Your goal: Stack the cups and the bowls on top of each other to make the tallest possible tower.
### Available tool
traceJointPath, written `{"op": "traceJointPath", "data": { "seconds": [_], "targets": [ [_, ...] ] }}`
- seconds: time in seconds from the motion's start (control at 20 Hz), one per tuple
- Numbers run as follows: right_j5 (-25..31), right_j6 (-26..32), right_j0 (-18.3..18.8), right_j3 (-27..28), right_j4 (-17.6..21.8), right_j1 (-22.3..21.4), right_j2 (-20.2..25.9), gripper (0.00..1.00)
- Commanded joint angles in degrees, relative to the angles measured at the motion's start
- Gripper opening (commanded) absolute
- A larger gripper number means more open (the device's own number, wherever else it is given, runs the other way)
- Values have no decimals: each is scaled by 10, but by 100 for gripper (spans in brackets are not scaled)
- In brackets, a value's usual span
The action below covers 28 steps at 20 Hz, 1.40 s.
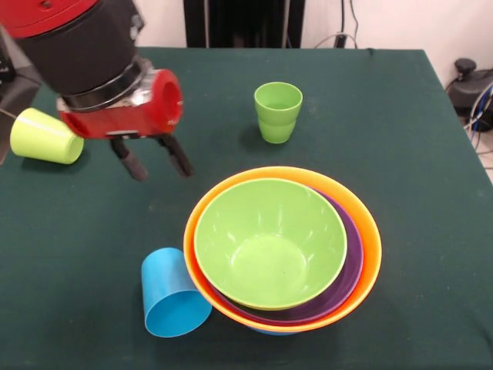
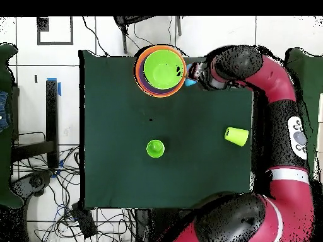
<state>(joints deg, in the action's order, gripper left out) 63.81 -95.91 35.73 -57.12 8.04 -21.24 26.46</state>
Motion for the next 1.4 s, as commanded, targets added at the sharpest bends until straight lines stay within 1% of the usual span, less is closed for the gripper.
{"op": "traceJointPath", "data": {
  "seconds": [0.05,0.2,0.4,0.6,0.8,1.25,1.4],
  "targets": [
    [-89,-93,-63,-98,-17,-55,11,100],
    [-110,-135,-87,-112,-23,-66,-10,100],
    [-135,-170,-109,-132,-38,-71,-33,100],
    [-174,-174,-122,-153,-38,-69,-43,100],
    [-196,-188,-133,-168,-36,-72,-55,100],
    [-191,-182,-137,-155,-29,-66,-63,100],
    [-181,-171,-141,-136,-21,-59,-70,100]
  ]
}}
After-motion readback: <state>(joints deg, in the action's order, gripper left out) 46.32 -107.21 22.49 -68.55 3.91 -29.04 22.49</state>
